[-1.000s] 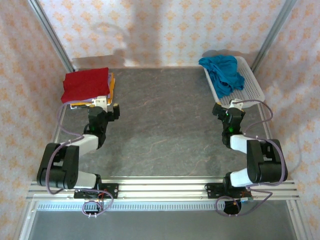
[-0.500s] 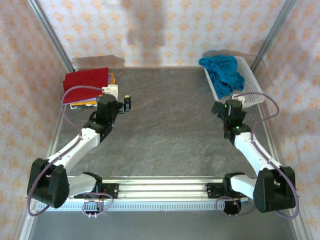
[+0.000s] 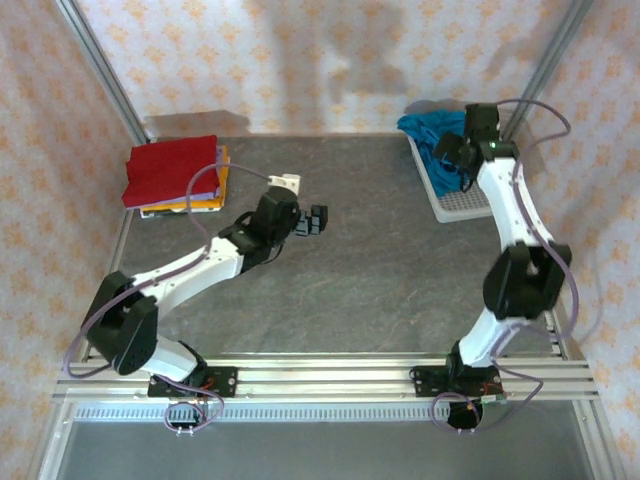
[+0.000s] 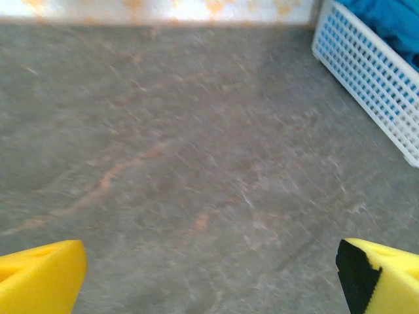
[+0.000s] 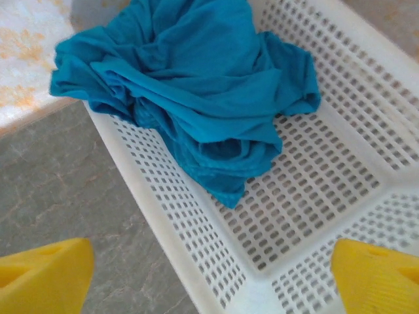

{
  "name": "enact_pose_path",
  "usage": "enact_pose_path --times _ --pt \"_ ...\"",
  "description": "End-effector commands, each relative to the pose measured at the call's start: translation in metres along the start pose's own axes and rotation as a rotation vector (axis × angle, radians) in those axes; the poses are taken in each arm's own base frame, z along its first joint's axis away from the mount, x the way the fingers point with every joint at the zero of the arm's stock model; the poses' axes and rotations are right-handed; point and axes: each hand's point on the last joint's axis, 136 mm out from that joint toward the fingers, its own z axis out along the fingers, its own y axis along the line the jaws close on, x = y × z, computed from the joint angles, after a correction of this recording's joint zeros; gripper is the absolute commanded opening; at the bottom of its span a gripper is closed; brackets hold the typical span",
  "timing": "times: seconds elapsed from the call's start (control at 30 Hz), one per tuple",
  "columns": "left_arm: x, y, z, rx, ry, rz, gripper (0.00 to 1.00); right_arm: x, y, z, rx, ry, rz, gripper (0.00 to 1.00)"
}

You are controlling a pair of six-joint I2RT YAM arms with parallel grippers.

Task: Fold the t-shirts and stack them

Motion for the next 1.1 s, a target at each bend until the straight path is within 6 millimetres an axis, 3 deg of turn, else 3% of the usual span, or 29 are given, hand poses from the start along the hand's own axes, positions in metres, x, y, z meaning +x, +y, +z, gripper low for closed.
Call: enact_pose_path --times 0.0,0.13,0.37,0.47,0.57,0.63,0.77,1.07 --pt "-0.015 -0.029 0.005 0.067 -0.013 -0.057 0.99 0.017 -0.002 0.034 -0.017 0.197 -0.028 0.82" --pt "-0.007 -0.047 0.018 0.099 0.044 -0.041 0.99 0.006 0.001 0.075 -0.019 0.244 -0.050 0.74" --pt "0.008 -0.059 0.032 0.121 0.098 -0.044 0.98 0.005 -0.002 0.134 -0.004 0.259 -0.058 0.64" --pt "0.007 -0.062 0.034 0.128 0.105 -0.042 0.98 -0.005 -0.004 0.153 -0.004 0.193 -0.055 0.52" --pt "0.002 -0.063 0.031 0.127 0.107 -0.034 0.97 -0.016 0.000 0.154 -0.019 0.153 -0.060 0.36" --pt "-0.001 -0.064 0.029 0.128 0.103 -0.033 0.96 -0.024 0.005 0.148 -0.043 0.129 -0.062 0.24" --pt "-0.008 -0.065 0.022 0.130 0.104 -0.036 0.94 -0.042 0.012 0.119 -0.072 0.080 -0.054 0.18" --pt "-0.017 -0.058 -0.011 0.133 0.086 -0.066 0.91 -0.073 0.037 -0.012 -0.138 -0.134 -0.137 0.14"
